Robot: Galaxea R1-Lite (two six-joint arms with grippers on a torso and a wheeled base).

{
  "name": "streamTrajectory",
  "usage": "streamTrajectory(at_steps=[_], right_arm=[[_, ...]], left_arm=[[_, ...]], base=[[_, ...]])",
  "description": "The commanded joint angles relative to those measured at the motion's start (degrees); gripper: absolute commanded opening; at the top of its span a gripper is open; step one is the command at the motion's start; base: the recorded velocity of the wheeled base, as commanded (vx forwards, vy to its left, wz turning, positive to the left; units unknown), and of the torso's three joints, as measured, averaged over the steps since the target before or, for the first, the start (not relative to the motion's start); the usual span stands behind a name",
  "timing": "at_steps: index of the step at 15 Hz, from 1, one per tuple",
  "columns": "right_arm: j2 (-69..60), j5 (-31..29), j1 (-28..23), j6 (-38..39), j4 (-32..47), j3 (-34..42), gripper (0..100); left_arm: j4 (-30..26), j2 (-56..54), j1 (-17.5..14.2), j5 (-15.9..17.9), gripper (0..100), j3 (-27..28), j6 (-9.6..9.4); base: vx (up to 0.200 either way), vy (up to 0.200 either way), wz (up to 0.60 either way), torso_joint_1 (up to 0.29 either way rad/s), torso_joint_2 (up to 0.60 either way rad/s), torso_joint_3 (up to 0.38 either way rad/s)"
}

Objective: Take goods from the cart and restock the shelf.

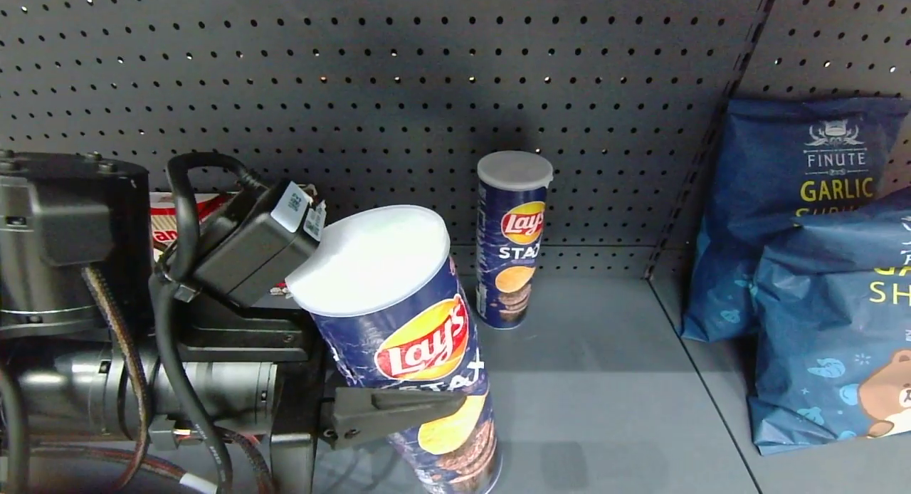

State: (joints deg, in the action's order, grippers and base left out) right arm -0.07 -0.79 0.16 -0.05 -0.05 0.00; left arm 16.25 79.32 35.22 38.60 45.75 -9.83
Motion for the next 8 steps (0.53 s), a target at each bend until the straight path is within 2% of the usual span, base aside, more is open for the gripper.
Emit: streamTrajectory(at_steps=[1, 4, 7, 8], right_arm=[[0.07, 0.00, 0.02, -0.04, -0.04, 0.00, 100], [0.07, 0.00, 0.02, -0.13, -0.13, 0.00, 100], [0.07, 0.35, 0.02, -0.21, -0.04, 0.00, 100], [0.07, 2.37, 0.02, -0.39, -0.13, 0.00, 100]], left_arm=[[-0.25, -1.10, -0.85, -0.10, 0, -0.14, -0.02], [-0.34, -3.56, -2.96, -0.01, 0, -2.51, -0.02], [-0.43, -7.08, -3.67, -0.01, 0, -7.43, -0.02], [-0.34, -8.31, -4.28, -0.01, 0, -9.72, -0.11]], base=[[0.000, 0.000, 0.00, 0.000, 0.00, 0.000], [0.000, 0.000, 0.00, 0.000, 0.00, 0.000], [0.000, 0.000, 0.00, 0.000, 0.00, 0.000], [0.000, 0.000, 0.00, 0.000, 0.00, 0.000]])
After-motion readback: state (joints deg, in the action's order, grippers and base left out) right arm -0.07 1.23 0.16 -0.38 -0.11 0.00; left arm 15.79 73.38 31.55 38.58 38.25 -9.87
